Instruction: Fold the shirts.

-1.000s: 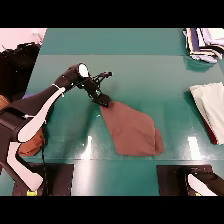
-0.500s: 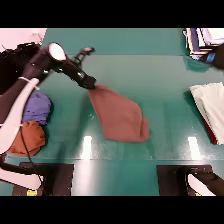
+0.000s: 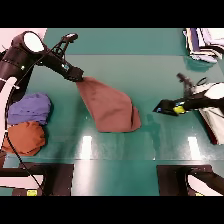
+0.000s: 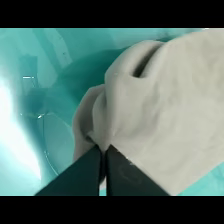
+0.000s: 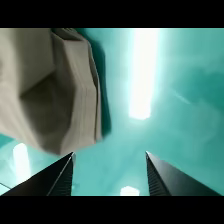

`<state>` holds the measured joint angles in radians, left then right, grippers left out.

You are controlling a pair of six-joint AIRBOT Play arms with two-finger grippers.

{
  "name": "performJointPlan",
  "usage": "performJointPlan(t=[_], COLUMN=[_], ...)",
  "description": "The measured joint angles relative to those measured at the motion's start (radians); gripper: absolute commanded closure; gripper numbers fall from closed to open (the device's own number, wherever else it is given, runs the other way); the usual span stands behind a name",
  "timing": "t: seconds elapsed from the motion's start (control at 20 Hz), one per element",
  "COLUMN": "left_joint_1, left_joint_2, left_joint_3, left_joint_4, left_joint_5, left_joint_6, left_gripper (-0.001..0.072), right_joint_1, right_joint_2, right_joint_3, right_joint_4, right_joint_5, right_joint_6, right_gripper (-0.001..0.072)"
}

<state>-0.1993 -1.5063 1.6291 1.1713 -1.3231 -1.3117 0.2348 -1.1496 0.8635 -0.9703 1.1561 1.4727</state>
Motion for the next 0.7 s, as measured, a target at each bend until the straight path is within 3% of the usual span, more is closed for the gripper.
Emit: performJointPlan(t=[0.3, 0.35, 0.5, 0.7], left_joint_1=[0.002, 0.002, 0.002, 0.003], left_joint_2=[0.003, 0.003, 0.003, 0.043], left_joint_3=[0.0, 0.0, 0.0, 0.003], left_joint_4=[0.003, 0.003, 0.003, 0.023], left_joint_5=[-0.002, -0.002, -0.002, 0.006], left_joint_6=[-0.001, -0.001, -0.002, -0.028], left_gripper=[0.0679, 0.0678, 0.0679, 0.0679], right_joint_1=[0.125, 0.14, 0.18, 0.197], right_joint_2=[-0.271, -0.306, -0.405, -0.441], right_joint_3=[0.056, 0.083, 0.174, 0.291], right_joint_4=[0.113, 0.126, 0.137, 0.109], right_joint_5=[-0.13, -0.136, -0.154, -0.162], right_joint_6=[-0.074, -0.078, -0.087, -0.106], right_gripper=[0.0266, 0.0339, 0.0695, 0.0696])
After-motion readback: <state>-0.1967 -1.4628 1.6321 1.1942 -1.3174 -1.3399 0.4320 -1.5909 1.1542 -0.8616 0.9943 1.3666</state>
